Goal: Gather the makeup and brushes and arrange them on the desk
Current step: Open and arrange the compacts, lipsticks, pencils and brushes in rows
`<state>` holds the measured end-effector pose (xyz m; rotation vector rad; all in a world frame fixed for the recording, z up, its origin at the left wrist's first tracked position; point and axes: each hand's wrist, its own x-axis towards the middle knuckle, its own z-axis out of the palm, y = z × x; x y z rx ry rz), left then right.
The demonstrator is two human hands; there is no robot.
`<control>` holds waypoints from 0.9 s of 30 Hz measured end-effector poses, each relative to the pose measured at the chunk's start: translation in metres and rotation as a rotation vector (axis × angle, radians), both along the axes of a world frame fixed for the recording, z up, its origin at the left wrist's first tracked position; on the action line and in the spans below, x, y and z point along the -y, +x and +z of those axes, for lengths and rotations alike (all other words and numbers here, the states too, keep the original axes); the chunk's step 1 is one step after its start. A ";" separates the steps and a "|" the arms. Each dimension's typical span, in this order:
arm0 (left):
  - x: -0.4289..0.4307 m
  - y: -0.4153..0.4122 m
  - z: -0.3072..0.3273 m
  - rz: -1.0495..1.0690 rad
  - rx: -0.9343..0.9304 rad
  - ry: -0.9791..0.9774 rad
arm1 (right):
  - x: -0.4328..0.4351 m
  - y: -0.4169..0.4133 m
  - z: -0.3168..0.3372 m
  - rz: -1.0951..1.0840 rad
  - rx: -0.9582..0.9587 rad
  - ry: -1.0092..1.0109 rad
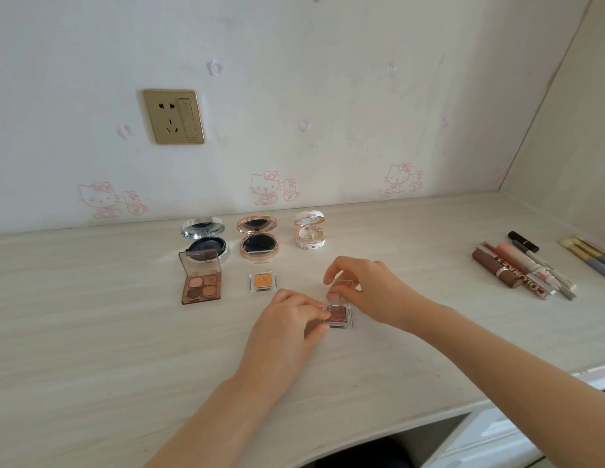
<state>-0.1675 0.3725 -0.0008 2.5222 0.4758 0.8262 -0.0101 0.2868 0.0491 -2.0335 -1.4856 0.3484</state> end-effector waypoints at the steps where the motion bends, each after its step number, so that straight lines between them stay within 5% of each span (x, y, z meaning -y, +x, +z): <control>1: 0.000 0.000 0.000 0.000 0.002 -0.001 | 0.000 0.000 0.000 -0.001 -0.001 -0.001; 13: 0.003 0.001 -0.001 -0.010 0.024 -0.004 | 0.041 -0.019 -0.031 -0.235 0.181 0.078; 27: -0.001 0.006 0.001 0.061 -0.021 0.132 | 0.037 -0.020 -0.045 -0.159 0.359 0.133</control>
